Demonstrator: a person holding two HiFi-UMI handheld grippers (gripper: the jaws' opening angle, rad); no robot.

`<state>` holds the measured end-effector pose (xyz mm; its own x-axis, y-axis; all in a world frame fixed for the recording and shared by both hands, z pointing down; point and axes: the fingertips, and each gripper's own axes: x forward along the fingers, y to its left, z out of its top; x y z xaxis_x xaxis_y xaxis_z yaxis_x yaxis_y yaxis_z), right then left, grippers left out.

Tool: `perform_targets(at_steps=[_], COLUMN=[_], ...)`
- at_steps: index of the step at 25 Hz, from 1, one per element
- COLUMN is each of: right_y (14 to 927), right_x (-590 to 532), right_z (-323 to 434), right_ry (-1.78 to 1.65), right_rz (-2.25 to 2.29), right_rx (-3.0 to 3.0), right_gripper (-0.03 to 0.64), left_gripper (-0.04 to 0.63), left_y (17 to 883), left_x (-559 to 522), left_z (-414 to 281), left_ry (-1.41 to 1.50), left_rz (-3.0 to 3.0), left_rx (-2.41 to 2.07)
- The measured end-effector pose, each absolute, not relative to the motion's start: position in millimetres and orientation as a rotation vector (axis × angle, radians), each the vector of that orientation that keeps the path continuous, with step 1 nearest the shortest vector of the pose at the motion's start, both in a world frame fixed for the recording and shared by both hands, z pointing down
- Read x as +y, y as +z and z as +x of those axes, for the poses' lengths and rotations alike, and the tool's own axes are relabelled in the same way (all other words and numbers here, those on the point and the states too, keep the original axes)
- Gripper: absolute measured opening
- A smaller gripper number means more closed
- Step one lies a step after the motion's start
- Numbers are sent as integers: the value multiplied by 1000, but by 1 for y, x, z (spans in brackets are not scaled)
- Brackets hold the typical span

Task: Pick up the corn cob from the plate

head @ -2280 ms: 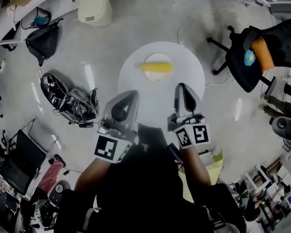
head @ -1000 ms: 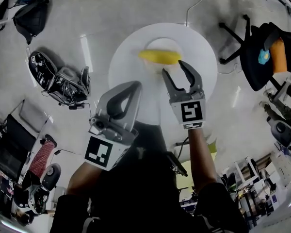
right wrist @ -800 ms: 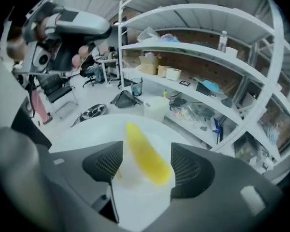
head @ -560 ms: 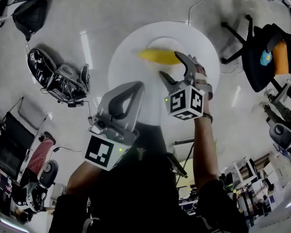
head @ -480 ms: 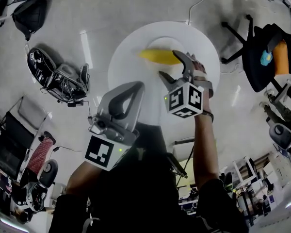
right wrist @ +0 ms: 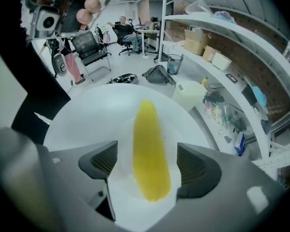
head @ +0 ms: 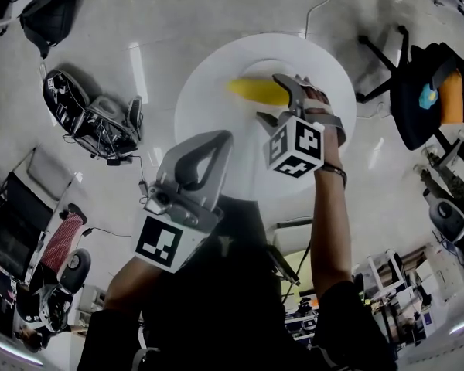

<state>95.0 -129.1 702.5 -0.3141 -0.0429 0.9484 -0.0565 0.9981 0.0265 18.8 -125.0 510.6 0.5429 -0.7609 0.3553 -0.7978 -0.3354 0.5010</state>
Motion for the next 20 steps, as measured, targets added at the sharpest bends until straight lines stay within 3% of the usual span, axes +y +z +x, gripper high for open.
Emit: perform_targets(at_steps=[20], right_y=[730], right_x=[-128], right_z=[94], right_ry=[61], right_rz=[-73], right_rx=[-1849], right_gripper=[347], left_gripper=[6], left_y=[519], left_x=[-131], left_z=[13], left_ry=[54], left_rz=[2116], left_rx=[-1268])
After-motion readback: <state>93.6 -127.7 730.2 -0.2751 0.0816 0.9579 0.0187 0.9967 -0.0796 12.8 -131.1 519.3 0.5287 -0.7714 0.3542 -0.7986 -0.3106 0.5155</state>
